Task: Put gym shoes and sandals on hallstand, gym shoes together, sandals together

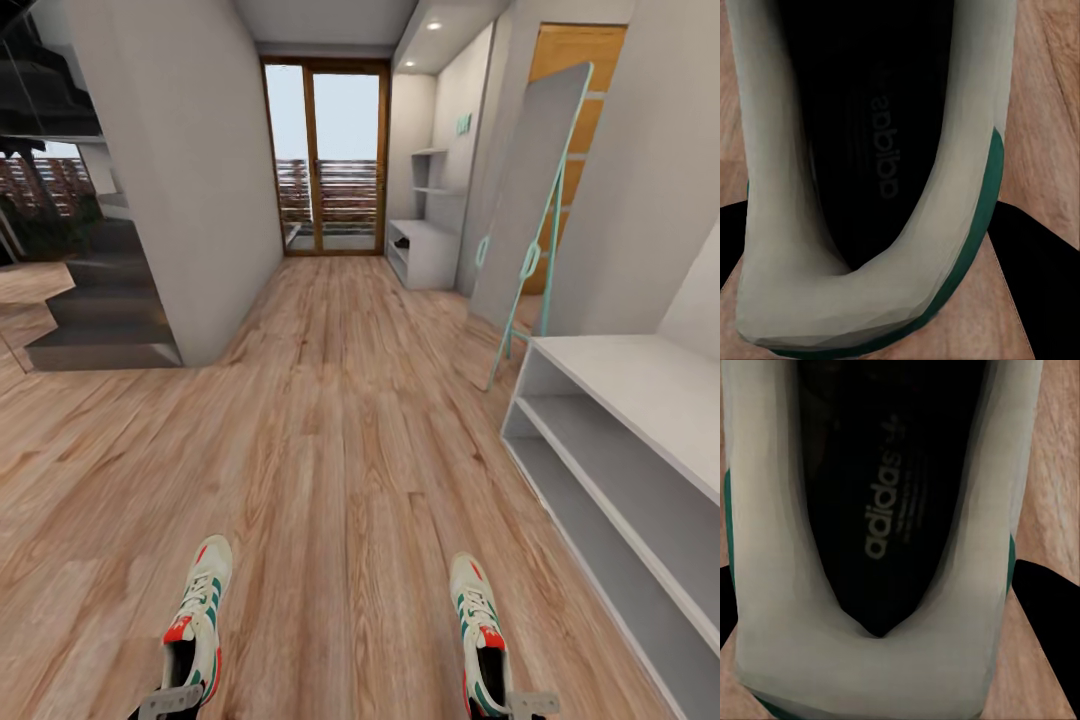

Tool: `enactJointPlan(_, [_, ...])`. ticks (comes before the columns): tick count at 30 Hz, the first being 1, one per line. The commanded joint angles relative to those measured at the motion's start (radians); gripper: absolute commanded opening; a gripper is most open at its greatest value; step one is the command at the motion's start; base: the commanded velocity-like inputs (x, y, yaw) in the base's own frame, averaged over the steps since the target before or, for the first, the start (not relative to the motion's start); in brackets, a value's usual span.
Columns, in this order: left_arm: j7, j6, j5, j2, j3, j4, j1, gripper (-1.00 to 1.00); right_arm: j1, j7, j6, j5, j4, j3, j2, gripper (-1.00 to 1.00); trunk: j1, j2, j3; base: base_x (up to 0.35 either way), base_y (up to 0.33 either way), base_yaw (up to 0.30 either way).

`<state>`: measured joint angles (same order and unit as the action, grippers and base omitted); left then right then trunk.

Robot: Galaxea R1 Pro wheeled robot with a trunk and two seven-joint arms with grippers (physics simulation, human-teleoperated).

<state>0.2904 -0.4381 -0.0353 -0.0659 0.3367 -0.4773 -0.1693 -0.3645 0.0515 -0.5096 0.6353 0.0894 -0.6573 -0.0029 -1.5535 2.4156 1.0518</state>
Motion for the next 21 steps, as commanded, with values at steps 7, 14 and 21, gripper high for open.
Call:
enactJointPlan(7, [0.010,-0.002,-0.004,0.001,0.008,0.001,-0.001,-1.00,-0.001,0.005,-0.003,0.003,0.000,-0.008,0.000,-1.00,0.000,0.000,0.001,0.338,0.000,0.000])
enactJointPlan(14, [0.010,-0.002,-0.004,0.000,0.008,0.001,-0.001,-1.00,-0.001,0.006,-0.003,0.003,0.000,-0.008,0.000,-1.00,0.000,0.000,0.001,0.338,0.000,0.000])
enactJointPlan(21, [0.010,-0.002,-0.005,0.001,0.008,0.002,-0.001,-1.00,-0.001,0.006,-0.004,0.003,0.000,-0.008,0.000,-1.00,0.000,0.000,0.001,0.338,0.000,0.000])
